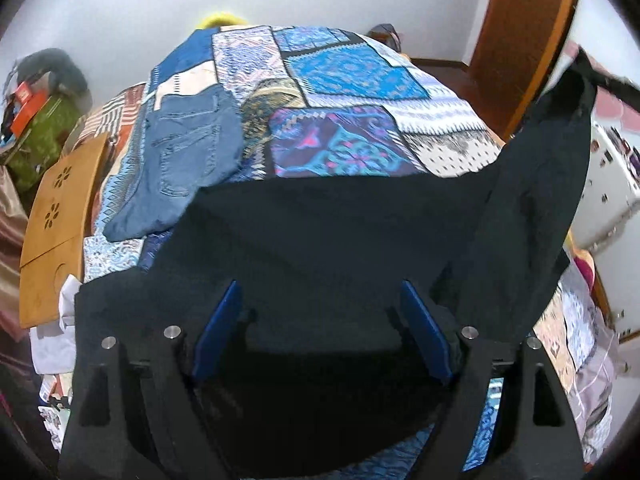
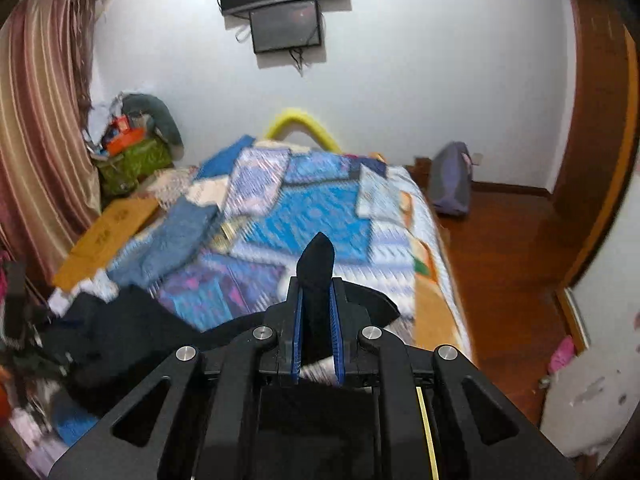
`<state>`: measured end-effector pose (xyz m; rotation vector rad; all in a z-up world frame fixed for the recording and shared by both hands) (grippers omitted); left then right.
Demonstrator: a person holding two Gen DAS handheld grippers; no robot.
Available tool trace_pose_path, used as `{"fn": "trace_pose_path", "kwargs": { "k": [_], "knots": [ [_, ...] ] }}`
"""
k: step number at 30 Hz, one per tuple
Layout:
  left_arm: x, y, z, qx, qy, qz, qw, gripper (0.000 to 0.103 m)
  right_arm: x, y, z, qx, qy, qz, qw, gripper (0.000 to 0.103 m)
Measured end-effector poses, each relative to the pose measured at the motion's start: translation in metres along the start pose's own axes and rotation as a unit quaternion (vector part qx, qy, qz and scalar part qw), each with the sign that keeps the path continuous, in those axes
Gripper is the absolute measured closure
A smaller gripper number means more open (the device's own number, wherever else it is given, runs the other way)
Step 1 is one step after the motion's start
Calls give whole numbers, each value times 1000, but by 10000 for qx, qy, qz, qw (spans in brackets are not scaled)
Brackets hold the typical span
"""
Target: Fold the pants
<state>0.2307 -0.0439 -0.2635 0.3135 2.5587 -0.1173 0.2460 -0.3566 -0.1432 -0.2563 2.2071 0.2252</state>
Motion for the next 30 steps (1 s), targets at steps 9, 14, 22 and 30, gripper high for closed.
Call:
{"fn": "trace_pose_path", "kwargs": {
  "k": [9, 14, 22, 30],
  "knots": [
    [22, -2, 22, 56, 252, -223, 9994, 20, 130, -37, 52, 242, 1248, 820, 9885, 90],
    [20, 12, 6, -154, -19, -262, 9995, 20, 161, -42, 52, 436, 1659, 905, 9810, 64],
    [17, 96, -31, -631, -470, -839, 9934, 20, 112, -18, 35, 773, 1406, 144, 9869, 49],
    [33, 212, -32, -1168, -298, -1477, 9817, 18, 35, 105, 82, -610, 906, -781, 9909, 44]
  ]
}}
Point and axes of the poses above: each gripper's, at about its wrist camera, not at the fingertips, and z roughly the way its jaws point, y to its left, x to its underside, the point moved 1 cm from there along z, roughly the way its jaws point, and after that the axes turned 2 degrees about -y, right-handed, at the moved point
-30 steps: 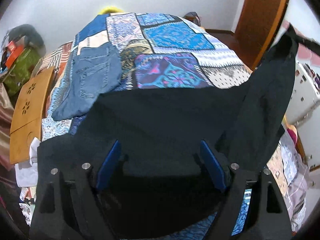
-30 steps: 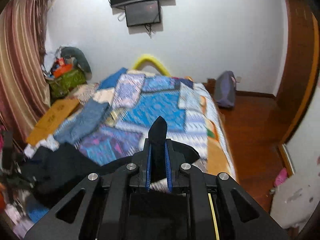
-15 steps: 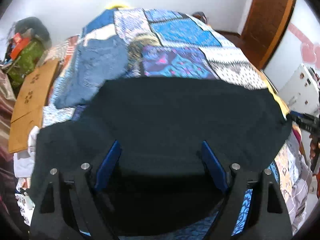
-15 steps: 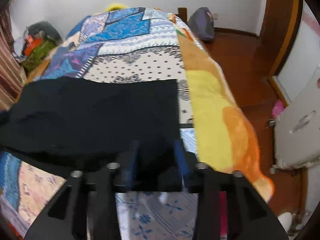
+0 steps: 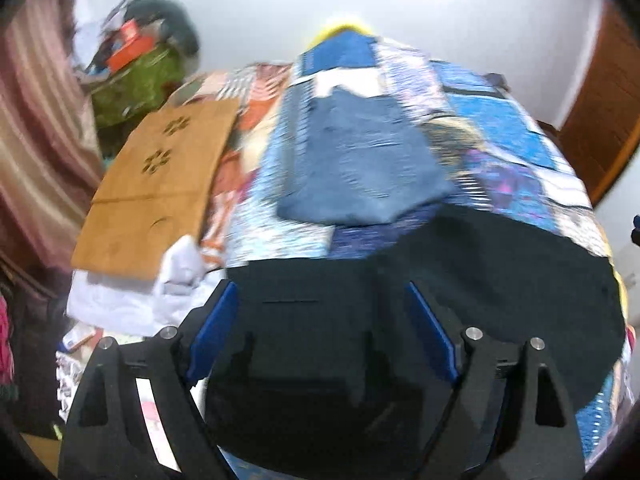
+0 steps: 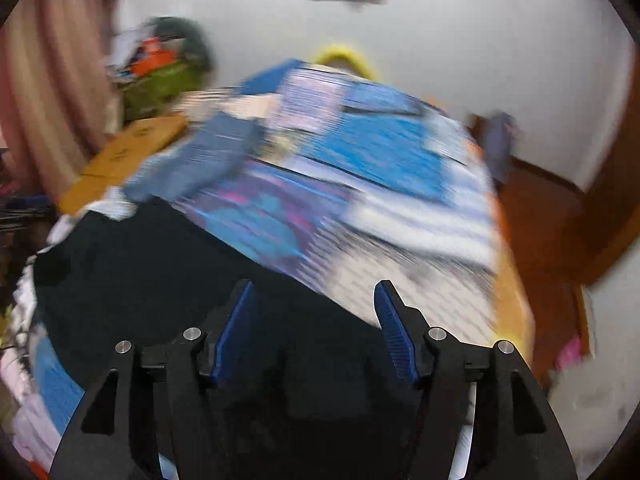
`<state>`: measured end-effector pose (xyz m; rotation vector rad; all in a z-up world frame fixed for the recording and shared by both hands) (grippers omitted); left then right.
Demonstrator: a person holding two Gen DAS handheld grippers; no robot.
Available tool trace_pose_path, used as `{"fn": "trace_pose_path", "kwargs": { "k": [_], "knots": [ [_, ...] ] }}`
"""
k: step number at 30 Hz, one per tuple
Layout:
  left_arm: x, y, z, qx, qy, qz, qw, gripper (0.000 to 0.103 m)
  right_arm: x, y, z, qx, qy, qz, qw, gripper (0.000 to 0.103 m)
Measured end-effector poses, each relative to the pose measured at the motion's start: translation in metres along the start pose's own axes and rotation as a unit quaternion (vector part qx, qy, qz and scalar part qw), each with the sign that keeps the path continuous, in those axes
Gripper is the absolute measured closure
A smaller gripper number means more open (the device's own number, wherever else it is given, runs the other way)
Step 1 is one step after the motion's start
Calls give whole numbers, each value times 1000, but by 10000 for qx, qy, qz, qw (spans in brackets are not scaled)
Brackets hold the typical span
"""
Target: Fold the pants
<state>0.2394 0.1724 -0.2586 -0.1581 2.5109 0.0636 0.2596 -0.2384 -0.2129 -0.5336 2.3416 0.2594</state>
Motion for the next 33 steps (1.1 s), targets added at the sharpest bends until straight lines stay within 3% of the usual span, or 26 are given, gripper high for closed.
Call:
{"fn": "trace_pose_path", "kwargs": {
  "k": [4, 10, 13, 14, 16, 18, 19, 22, 25, 26, 27, 28, 31, 33],
  "knots": [
    [2, 47, 32, 45, 337, -406, 9986, 18, -39, 67, 54, -898, 78, -411, 9951, 44],
    [18, 67, 83, 148, 876, -419, 9952, 19, -61, 132, 129, -1615, 566, -827, 9818, 45],
    [25, 64, 103, 387, 1145, -402, 9919, 28, -67, 152, 161, -1895, 916, -904, 9734, 47],
    [26, 64, 106, 485, 1140, -430, 9914, 33, -69, 155, 169, -1961, 1016, -884, 9713, 50],
    [27, 62, 105, 687, 1060, -465, 9909, 42, -69, 164, 185, -2224, 1318, -815, 9626, 67],
    [28, 60, 104, 910, 990, -512, 9896, 58, -64, 172, 193, -2382, 1570, -824, 9549, 74],
    [29, 59, 103, 939, 968, -548, 9894, 59, -62, 176, 195, -2379, 1656, -880, 9530, 74],
    [30, 56, 96, 853, 805, -429, 9922, 65, -59, 184, 196, -2288, 1756, -1106, 9511, 75],
    [29, 51, 92, 773, 693, -357, 9940, 80, -60, 185, 201, -2247, 1806, -899, 9533, 76],
    [29, 51, 91, 661, 663, -324, 9951, 82, -64, 181, 202, -2262, 1814, -761, 9540, 80],
    [29, 50, 91, 510, 618, -267, 9964, 83, -67, 181, 205, -2257, 1830, -645, 9547, 92],
    [31, 46, 89, 267, 544, -124, 9981, 84, -70, 179, 208, -2262, 1849, -550, 9548, 97],
    [36, 40, 90, -188, 462, 129, 9987, 86, -75, 180, 218, -2215, 1771, -384, 9582, 99],
    [38, 43, 89, -314, 455, 134, 9984, 86, -79, 180, 214, -2121, 1494, -379, 9650, 100]
  ]
}}
Point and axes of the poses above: each gripper's, at about its wrist camera, not at the fingertips, and z roughly the way its jaws point, y to its left, x to its underside, the point moved 1 cm from there along z, roughly the way its jaws point, and after that the axes turned 2 degrees about -y, right-handed, at the moved point
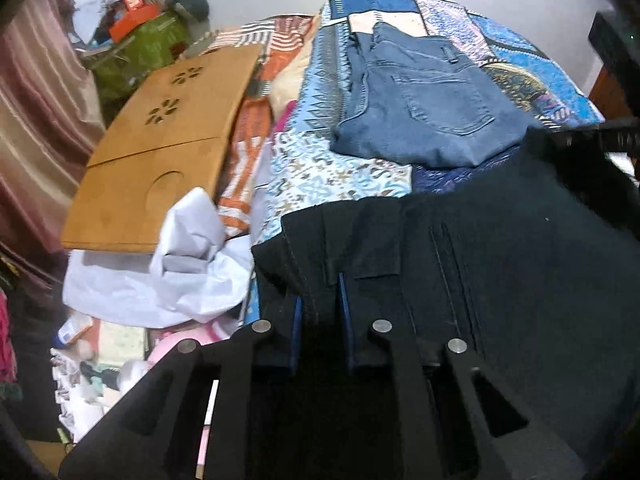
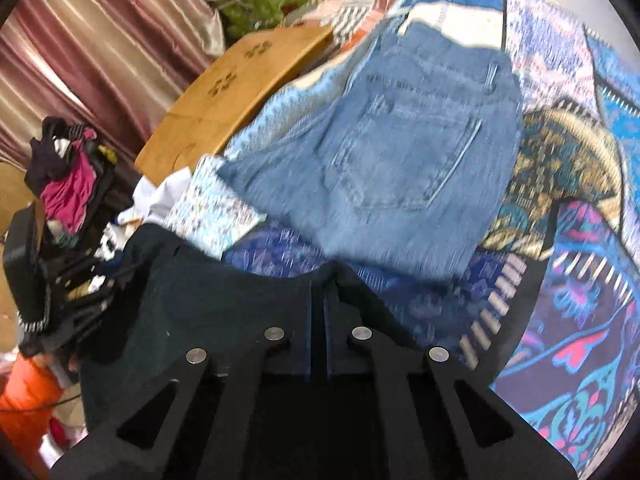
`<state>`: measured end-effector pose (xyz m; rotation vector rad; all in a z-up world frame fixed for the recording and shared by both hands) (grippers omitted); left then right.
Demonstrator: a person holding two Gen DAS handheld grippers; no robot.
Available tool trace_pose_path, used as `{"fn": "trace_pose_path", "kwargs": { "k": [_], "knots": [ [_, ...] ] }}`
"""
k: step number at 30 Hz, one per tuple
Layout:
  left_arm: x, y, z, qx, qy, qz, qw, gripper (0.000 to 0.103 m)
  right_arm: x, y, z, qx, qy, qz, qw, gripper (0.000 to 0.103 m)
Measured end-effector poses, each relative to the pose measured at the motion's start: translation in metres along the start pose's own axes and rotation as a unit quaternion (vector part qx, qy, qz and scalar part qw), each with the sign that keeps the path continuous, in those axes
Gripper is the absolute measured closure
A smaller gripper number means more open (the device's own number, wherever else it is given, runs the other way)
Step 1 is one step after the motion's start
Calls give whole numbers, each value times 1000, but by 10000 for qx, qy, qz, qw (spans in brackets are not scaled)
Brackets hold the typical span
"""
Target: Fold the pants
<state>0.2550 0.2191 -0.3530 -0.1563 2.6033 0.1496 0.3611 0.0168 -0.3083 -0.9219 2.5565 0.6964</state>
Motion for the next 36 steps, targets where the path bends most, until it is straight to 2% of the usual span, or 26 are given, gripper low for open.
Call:
{"fn": "trace_pose_path", "kwargs": {
  "k": [3, 7, 9, 11, 12, 13, 14, 15, 16, 19, 21, 24, 27, 29, 31, 36],
  "knots": [
    [3, 6, 3, -103, 65, -30, 9999, 86, -4, 4, -9, 30, -309, -58, 9995, 100],
    [3, 8, 7, -194, 105, 43, 9997, 84, -7, 10, -6, 211, -315, -216, 9990, 100],
    [3, 8, 6, -209, 131, 48, 9997, 82, -8, 7, -10, 263, -376, -122, 9989, 99],
    [4, 11, 1, -187, 171, 30, 9997, 81, -10, 0, -26, 508, -551, 40, 9972, 96],
    [4, 12, -5, -174, 166, -41, 9997, 81, -11, -6, -43, 742, -727, 122, 9945, 91],
    [3, 14, -16, -100, 96, -140, 9998, 82, -10, -11, -59, 817, -857, 210, 9927, 81],
    [2, 14, -26, -53, -10, -200, 9998, 81, -9, -15, -71, 803, -967, 266, 9917, 74],
    [0, 13, -37, -25, -128, -239, 9996, 81, -4, -22, -91, 779, -1142, 337, 9898, 60],
    [-4, 10, -51, 37, -261, -242, 9994, 80, 1, -27, -106, 793, -1260, 377, 9881, 53],
    [-16, -4, -79, 194, -511, -213, 9983, 69, 28, -43, -157, 963, -1580, 481, 9816, 53],
    [-25, -21, -96, 361, -682, -178, 9969, 51, 51, -58, -185, 1092, -1619, 579, 9790, 53],
    [-36, -49, -114, 571, -879, -60, 9945, 42, 89, -84, -219, 1382, -1560, 679, 9757, 53],
    [-42, -79, -119, 748, -905, 34, 9931, 35, 122, -101, -239, 1685, -1453, 681, 9725, 53],
    [-44, -100, -114, 827, -793, 127, 9933, 34, 149, -114, -251, 2041, -1380, 573, 9675, 53],
    [-44, -120, -106, 876, -642, 238, 9938, 34, 173, -128, -258, 2235, -1367, 733, 9623, 52],
    [-34, -164, -75, 964, -181, 528, 9938, 34, 226, -170, -262, 2311, -1336, 1388, 9537, 52]
  ]
}}
Point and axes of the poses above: each gripper's, at about its wrist camera, not at the fingertips, and z roughly the way its jaws point, y to its left, x to its underside, the point moved 1 cm from there along z, roughly the way its jaws point, and after that the axes turned 2 degrees about -y, right-handed, at the moved point
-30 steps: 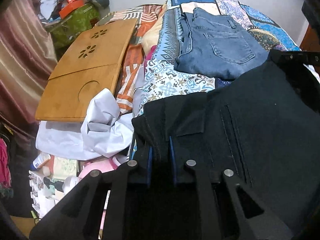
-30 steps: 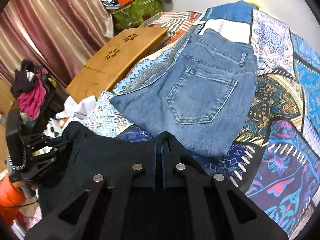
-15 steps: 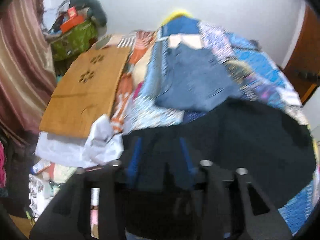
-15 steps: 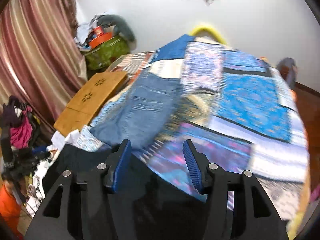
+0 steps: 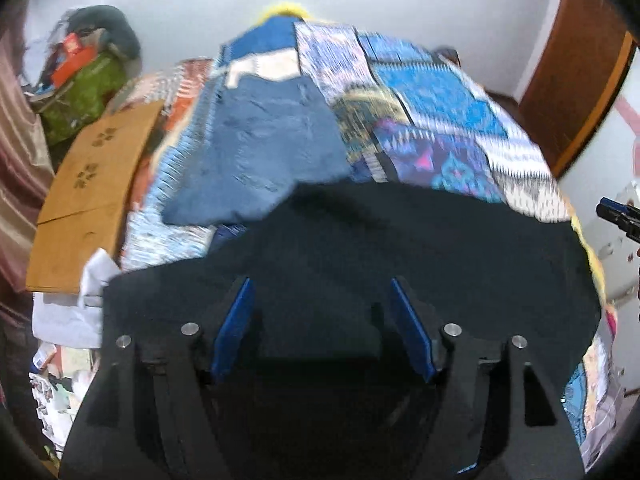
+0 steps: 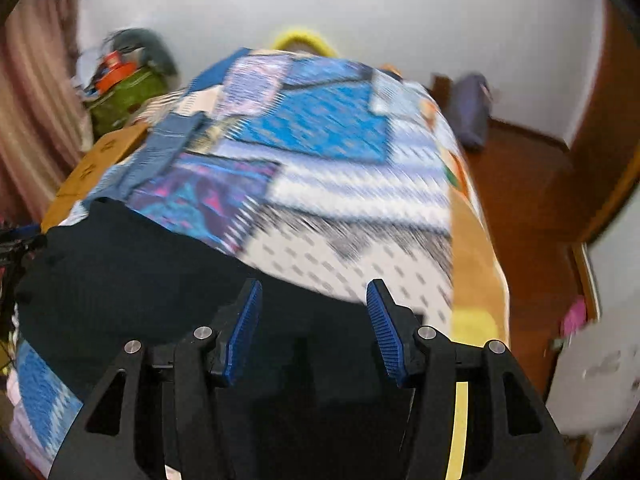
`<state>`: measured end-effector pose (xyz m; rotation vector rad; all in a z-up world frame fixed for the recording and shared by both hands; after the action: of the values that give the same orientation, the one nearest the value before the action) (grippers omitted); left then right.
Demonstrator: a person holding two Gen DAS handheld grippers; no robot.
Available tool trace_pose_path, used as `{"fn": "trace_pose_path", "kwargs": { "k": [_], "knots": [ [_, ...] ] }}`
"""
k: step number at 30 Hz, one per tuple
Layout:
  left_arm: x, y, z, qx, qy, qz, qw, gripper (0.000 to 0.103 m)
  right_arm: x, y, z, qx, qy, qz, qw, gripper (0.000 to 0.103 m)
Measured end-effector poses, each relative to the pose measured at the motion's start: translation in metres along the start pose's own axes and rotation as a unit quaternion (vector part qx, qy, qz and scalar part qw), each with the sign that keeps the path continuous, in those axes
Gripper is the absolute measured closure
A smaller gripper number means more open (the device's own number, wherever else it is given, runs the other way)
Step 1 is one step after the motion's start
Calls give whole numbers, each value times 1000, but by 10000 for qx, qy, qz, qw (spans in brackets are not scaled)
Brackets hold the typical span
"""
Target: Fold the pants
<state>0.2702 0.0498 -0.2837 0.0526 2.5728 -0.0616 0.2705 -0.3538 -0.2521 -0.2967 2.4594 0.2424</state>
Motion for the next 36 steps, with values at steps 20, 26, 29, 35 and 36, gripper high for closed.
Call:
{"fn": "trace_pose_path", "kwargs": {
  "k": [20, 26, 29, 35, 36],
  "knots": [
    [20, -7, 37, -52, 348, -368, 9987, 13, 53, -61, 56, 246, 357, 511, 9978, 76],
    [17, -4, 33, -43, 377, -369, 9986, 14, 54, -58, 49, 303, 166, 567, 9978, 89],
    [15, 11, 12, -191, 231, -392, 9988, 14, 50, -54, 39, 438, -29, 507, 9977, 90],
    [23, 92, -34, -1131, -171, -839, 9899, 14, 32, -54, 26, 613, -369, 519, 9961, 90],
    [26, 103, -36, -1216, -153, -960, 9878, 14, 29, -54, 25, 634, -412, 527, 9957, 90]
  ]
}}
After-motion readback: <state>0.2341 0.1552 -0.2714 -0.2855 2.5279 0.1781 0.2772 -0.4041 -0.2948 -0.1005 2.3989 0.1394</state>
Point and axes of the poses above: each gripper's, at about its wrist camera, not at the fingertips, and z roughly the way its jaws point, y to its left, x to its underside, the point moved 1 cm from there along z, roughly the way its jaws point, and after that the axes turned 2 degrees about -y, right-handed, at the moved point
